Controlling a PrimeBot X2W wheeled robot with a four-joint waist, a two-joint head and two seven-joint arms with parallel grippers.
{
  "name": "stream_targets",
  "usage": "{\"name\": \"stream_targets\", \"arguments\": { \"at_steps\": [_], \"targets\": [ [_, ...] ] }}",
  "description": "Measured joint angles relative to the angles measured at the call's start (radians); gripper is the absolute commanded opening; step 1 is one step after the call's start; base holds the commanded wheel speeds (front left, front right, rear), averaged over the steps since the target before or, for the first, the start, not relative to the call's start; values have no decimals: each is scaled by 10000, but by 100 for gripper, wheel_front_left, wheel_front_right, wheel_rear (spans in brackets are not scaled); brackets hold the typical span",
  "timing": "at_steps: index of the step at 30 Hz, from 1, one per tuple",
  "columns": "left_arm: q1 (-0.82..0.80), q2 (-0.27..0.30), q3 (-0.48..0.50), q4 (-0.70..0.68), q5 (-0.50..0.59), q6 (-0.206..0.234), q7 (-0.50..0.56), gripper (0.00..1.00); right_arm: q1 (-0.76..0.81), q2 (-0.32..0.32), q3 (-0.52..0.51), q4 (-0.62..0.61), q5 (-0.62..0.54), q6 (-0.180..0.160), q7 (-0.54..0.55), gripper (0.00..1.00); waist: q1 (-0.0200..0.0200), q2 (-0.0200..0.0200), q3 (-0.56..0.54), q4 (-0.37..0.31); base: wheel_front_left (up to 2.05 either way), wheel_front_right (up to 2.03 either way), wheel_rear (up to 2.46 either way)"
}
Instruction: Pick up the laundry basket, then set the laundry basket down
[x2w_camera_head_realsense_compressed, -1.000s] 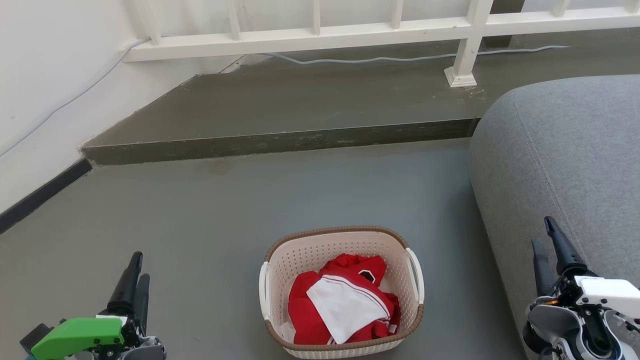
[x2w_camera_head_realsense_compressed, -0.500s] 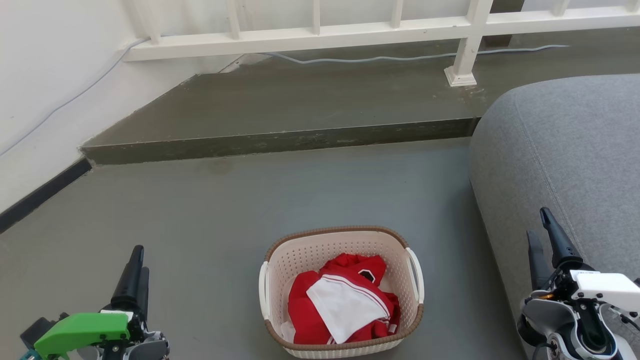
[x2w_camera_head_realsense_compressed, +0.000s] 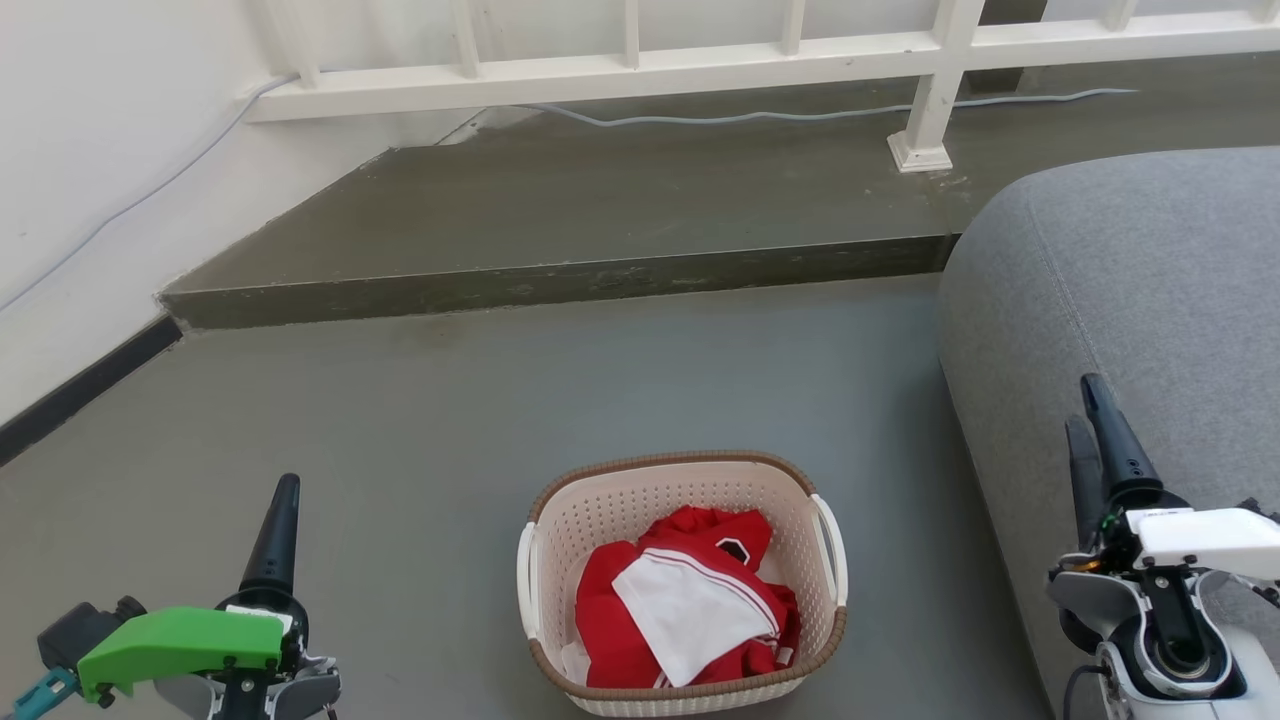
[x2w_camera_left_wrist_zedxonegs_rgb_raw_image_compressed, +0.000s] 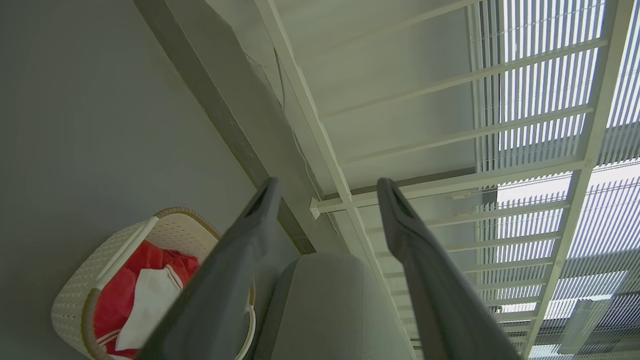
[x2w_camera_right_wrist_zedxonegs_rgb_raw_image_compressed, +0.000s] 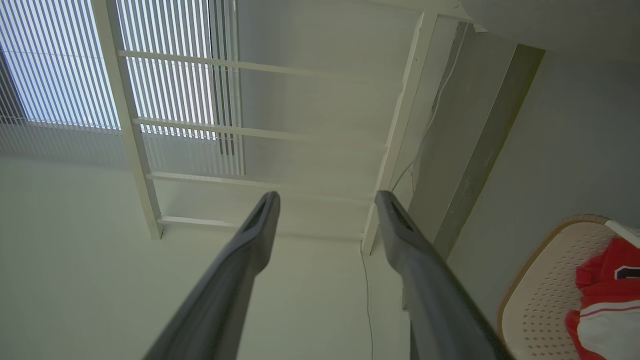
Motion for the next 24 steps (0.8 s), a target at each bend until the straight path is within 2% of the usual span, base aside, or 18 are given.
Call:
{"name": "stream_targets", "arguments": {
  "at_steps": [7, 16, 24],
  "targets": [
    [-98, 61, -109, -79, 1064, 0, -249, 100, -18, -222, 556, -75, -1035, 0, -305, 100, 0, 0, 5, -9, 0, 0, 0],
    [-157, 140, -259, -259, 2961, 0, -560, 100, -84, -616, 1034, -33, -2704, -2, -679, 100, 0, 0, 2, -17, 0, 0, 0],
    [-243, 224, -552, -384, 4591, 92, -838, 100, -228, -750, 1517, -8, -4094, -151, -941, 100, 0, 0, 8, -11, 0, 0, 0]
  ]
}}
